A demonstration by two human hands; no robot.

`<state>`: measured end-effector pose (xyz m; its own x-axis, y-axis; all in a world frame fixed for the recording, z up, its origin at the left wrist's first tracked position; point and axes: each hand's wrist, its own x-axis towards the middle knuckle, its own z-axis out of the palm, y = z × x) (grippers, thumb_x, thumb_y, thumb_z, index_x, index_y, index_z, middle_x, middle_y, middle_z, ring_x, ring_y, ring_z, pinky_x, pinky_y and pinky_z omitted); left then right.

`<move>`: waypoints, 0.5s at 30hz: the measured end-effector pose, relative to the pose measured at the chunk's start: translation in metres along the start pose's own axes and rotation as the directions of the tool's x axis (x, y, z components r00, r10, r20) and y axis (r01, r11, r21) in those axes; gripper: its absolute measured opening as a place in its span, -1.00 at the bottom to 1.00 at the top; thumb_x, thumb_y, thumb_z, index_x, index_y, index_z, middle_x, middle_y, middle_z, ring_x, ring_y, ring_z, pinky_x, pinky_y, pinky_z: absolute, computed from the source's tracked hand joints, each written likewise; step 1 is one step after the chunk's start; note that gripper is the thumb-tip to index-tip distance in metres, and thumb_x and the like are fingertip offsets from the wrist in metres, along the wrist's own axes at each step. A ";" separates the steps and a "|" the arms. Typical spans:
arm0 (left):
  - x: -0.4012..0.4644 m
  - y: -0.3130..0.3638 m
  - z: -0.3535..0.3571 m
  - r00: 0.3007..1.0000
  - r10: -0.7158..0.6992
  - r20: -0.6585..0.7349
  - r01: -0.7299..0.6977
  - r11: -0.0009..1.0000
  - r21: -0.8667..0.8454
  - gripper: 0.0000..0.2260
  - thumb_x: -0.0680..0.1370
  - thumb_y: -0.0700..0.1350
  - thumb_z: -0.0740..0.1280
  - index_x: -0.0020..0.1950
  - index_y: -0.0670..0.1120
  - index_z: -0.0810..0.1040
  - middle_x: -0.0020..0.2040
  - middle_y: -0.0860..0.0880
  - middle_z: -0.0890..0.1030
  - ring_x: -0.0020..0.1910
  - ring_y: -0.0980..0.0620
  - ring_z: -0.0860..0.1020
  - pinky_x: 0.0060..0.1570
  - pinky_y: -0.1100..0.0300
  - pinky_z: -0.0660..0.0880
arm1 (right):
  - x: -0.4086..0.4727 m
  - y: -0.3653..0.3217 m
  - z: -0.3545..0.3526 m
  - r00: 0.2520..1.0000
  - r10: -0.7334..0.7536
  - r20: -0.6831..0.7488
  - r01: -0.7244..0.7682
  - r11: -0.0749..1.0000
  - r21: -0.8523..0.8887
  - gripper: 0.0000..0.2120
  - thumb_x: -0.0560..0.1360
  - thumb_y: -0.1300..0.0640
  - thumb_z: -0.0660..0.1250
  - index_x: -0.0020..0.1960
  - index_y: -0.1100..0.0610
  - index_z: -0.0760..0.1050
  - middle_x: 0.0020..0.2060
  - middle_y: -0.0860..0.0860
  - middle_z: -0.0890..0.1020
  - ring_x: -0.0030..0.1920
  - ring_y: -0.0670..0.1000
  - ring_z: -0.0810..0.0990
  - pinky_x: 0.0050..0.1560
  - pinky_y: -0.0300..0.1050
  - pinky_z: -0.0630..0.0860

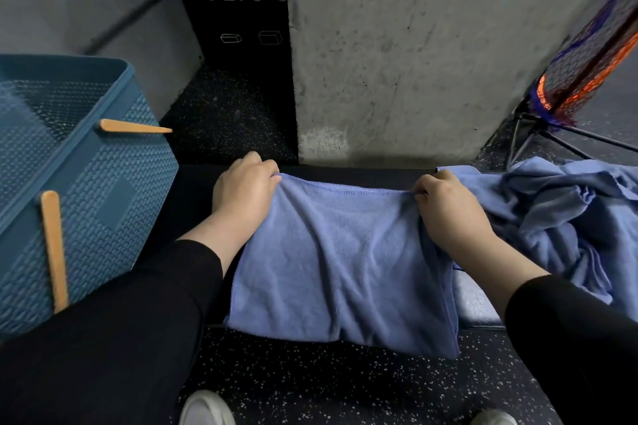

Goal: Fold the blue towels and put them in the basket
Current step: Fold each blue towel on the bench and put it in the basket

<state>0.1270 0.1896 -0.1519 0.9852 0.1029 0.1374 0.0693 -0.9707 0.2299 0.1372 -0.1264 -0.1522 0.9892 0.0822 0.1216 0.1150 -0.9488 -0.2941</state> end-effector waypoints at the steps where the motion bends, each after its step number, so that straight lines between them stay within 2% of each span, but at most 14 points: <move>1: 0.001 -0.001 0.002 1.000 0.021 -0.009 -0.021 1.000 0.011 -0.80 0.67 0.00 0.24 0.19 -0.02 0.60 0.10 -0.07 0.54 0.08 -0.10 0.49 -0.03 -0.01 0.43 | 0.000 0.001 0.000 1.000 -0.010 0.005 0.010 1.000 -0.007 -0.85 0.60 0.16 0.20 0.00 0.10 0.55 -0.04 0.05 0.49 -0.15 0.20 0.53 -0.22 -0.04 0.39; 3: 0.003 -0.004 0.003 0.999 0.036 0.007 -0.036 0.999 0.022 -0.77 0.67 0.00 0.24 0.23 -0.04 0.59 0.15 -0.08 0.54 0.15 -0.11 0.48 0.11 -0.03 0.41 | 0.000 0.001 -0.003 0.999 -0.033 0.018 0.033 0.999 -0.033 -0.89 0.58 0.16 0.23 0.00 0.09 0.53 -0.03 0.06 0.51 -0.12 0.22 0.55 -0.19 0.01 0.47; 6: 0.002 -0.008 0.000 0.999 0.047 0.011 -0.047 0.999 0.000 -0.83 0.67 0.00 0.24 0.09 -0.04 0.57 0.07 -0.04 0.53 0.11 -0.08 0.47 0.09 0.01 0.37 | 0.003 0.000 -0.007 0.998 -0.042 0.049 0.045 0.997 -0.065 -0.86 0.53 0.20 0.25 0.08 0.10 0.49 -0.02 0.09 0.57 -0.06 0.21 0.58 -0.18 0.00 0.48; 8: -0.001 -0.008 -0.003 0.998 0.058 0.032 -0.057 0.998 -0.003 -0.83 0.67 0.01 0.22 0.07 -0.04 0.55 0.07 -0.02 0.52 0.10 -0.07 0.46 0.10 0.00 0.36 | 0.003 -0.001 -0.007 0.996 -0.034 0.079 0.040 0.996 -0.078 -0.78 0.52 0.23 0.24 0.16 0.13 0.50 0.01 0.12 0.63 -0.01 0.21 0.60 -0.15 0.00 0.50; 10: -0.005 -0.007 -0.009 0.998 0.060 0.033 -0.059 0.998 -0.022 -0.83 0.68 0.01 0.19 0.04 -0.04 0.52 0.04 -0.01 0.53 0.08 -0.08 0.48 0.11 -0.04 0.38 | 0.003 0.000 -0.007 0.995 -0.028 0.094 0.037 0.994 -0.098 -0.78 0.55 0.22 0.22 0.14 0.16 0.55 0.00 0.16 0.65 -0.02 0.21 0.61 -0.16 -0.02 0.48; 13: -0.012 -0.003 -0.029 0.999 0.030 0.018 -0.027 0.990 -0.136 -0.80 0.69 0.00 0.18 -0.07 -0.06 0.43 -0.04 -0.04 0.54 -0.02 -0.10 0.50 0.02 -0.06 0.42 | 0.001 -0.003 -0.020 0.999 -0.006 0.048 0.008 0.999 -0.040 -0.80 0.58 0.16 0.20 0.04 0.17 0.59 -0.05 0.18 0.65 -0.06 0.22 0.60 -0.18 -0.04 0.42; 15: -0.018 0.000 -0.047 1.000 -0.022 0.012 0.024 0.965 -0.262 -0.75 0.68 0.01 0.20 -0.14 -0.09 0.40 -0.17 -0.03 0.52 -0.15 -0.08 0.49 -0.14 0.00 0.39 | -0.002 -0.010 -0.041 1.000 0.017 -0.002 -0.017 0.998 0.058 -0.81 0.58 0.17 0.21 0.02 0.18 0.59 -0.06 0.18 0.65 -0.03 0.23 0.58 -0.16 -0.07 0.35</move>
<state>0.1017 0.1979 -0.1093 0.9853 0.1213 0.1206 0.0496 -0.8772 0.4775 0.1302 -0.1296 -0.1112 0.9908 0.0653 0.1187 0.1033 -0.9308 -0.3507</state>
